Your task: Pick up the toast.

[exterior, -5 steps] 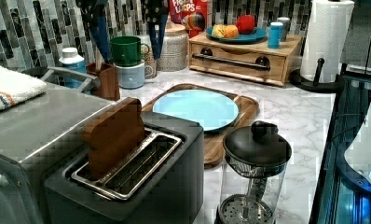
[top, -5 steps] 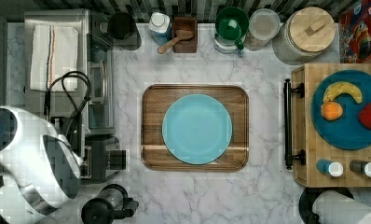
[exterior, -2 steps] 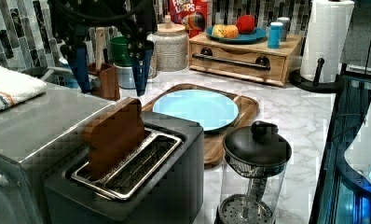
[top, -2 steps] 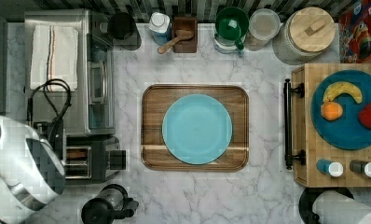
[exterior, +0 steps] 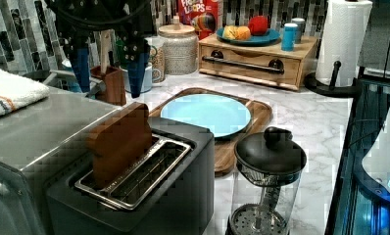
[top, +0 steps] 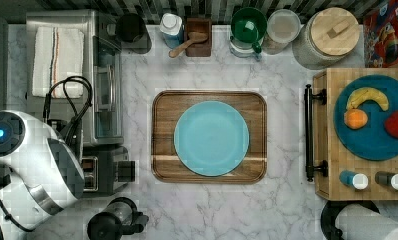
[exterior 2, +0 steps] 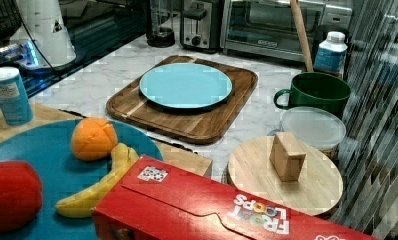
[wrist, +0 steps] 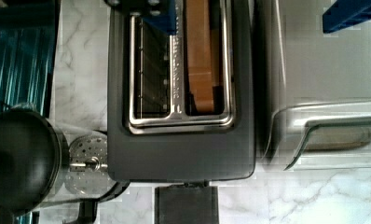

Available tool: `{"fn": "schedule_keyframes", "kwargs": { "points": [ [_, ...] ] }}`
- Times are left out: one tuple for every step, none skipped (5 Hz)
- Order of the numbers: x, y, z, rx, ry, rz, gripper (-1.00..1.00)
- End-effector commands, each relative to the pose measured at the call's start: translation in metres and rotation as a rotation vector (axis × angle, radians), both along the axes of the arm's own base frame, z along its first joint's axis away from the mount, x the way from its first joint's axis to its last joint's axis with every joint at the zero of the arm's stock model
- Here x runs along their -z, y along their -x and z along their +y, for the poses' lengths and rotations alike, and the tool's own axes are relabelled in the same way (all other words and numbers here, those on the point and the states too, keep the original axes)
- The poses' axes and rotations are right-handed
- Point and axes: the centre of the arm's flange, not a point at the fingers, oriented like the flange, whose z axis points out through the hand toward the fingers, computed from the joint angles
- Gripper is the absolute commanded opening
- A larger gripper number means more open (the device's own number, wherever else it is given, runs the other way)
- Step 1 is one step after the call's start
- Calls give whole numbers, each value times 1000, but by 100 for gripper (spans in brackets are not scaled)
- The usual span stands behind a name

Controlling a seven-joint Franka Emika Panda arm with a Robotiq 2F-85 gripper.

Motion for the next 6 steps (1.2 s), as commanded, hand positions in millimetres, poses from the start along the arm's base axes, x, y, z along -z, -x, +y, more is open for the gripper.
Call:
{"fn": "schedule_keyframes", "kwargs": {
  "points": [
    [-7, 55, 87, -60, -76, 20, 100],
    [10, 66, 89, -67, -72, 38, 100],
    [26, 74, 97, -78, -4, 19, -100],
    [22, 72, 96, -83, 11, 23, -100],
    [9, 63, 96, -47, 4, 39, -100],
    [-14, 45, 92, -16, -7, 64, -100]
  ]
}}
